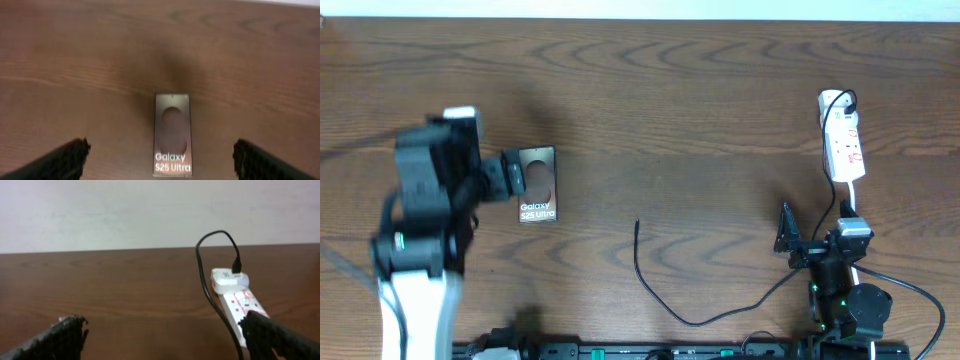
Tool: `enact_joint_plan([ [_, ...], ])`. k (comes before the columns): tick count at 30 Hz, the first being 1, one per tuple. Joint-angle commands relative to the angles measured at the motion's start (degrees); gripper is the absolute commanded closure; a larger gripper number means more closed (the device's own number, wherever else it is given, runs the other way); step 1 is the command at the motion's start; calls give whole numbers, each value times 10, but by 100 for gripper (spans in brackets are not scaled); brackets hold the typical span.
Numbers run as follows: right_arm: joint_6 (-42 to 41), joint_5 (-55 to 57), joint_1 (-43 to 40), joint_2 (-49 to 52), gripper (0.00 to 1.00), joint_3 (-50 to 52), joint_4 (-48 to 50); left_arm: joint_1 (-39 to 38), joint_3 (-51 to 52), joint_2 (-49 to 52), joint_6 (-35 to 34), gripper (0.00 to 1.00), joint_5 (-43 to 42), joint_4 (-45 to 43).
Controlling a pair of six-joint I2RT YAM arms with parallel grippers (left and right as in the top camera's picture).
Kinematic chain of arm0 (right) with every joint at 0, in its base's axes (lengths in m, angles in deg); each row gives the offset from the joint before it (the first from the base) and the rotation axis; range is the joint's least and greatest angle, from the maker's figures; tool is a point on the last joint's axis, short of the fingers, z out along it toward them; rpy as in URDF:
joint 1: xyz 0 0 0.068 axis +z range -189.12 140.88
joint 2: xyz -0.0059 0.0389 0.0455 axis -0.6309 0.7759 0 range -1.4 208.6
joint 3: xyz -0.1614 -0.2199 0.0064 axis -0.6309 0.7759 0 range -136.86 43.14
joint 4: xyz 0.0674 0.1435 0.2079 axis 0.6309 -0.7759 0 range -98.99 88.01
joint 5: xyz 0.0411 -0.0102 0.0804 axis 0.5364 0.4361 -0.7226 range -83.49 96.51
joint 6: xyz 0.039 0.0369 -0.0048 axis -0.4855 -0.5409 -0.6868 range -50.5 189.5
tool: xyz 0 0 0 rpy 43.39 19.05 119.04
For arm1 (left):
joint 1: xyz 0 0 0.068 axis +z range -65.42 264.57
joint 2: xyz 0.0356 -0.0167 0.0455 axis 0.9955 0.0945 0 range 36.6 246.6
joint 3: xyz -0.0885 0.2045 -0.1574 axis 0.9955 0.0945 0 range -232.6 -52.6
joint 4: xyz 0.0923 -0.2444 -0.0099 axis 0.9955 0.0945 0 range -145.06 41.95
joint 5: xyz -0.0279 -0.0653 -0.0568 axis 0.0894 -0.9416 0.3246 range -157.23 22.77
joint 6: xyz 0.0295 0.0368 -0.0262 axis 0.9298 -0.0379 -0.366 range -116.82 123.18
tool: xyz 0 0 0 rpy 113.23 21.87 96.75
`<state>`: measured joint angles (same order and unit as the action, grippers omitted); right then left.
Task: Plug charger to phone and switch on socket
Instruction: 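Move the left gripper forward over the dark phone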
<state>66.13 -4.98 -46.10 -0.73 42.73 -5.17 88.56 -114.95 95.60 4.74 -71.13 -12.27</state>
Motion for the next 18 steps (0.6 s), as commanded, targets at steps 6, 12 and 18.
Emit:
enact_joint_plan([
  [6, 7, 4, 3, -3, 1, 1, -3, -2, -175, 235, -3, 6, -62, 167],
  [12, 7, 4, 3, -3, 1, 1, -3, -2, -175, 296, -3, 88, -98, 167],
  [18, 7, 4, 3, -3, 1, 1, -3, -2, -175, 305, -4, 1, -105, 163],
])
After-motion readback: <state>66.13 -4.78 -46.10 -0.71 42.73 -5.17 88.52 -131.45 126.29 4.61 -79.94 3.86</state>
